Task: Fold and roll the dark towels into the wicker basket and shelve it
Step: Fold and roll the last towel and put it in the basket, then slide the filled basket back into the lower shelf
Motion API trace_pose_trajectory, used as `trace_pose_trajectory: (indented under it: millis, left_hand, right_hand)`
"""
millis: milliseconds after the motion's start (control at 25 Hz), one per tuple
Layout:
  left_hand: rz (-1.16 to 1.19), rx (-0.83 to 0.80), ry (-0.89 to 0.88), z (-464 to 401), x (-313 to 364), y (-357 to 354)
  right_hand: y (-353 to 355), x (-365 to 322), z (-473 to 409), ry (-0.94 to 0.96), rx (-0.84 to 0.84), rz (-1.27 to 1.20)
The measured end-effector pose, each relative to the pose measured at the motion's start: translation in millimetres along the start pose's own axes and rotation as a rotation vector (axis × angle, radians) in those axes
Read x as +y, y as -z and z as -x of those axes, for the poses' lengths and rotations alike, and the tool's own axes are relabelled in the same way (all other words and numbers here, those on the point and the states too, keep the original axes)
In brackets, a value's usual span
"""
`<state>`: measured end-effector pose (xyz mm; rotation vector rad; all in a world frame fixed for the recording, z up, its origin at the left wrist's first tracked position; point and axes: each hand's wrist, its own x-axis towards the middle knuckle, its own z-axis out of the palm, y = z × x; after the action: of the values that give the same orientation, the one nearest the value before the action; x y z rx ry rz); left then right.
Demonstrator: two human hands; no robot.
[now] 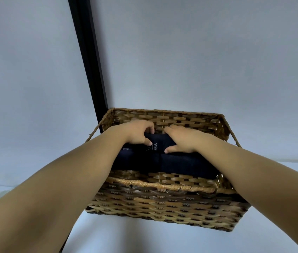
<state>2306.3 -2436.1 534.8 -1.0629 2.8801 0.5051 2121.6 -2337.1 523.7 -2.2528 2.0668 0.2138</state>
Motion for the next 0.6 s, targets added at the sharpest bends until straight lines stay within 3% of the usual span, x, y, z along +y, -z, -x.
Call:
trace_pose_trajectory:
  millis: [160, 360, 600]
  left_hand:
    - [-0.019, 0.172, 0.062, 23, 5, 27]
    - [-0.308, 0.465, 0.288, 56, 11, 38]
    - [-0.107, 0.405, 0.6, 92, 20, 20]
  right_hand:
    - [32, 5, 25, -0.032, 0.134, -0.104]
    - [41, 16, 60, -0.246, 0.231, -0.025]
    - [14, 19, 111, -0.534, 0.241, -0.087]
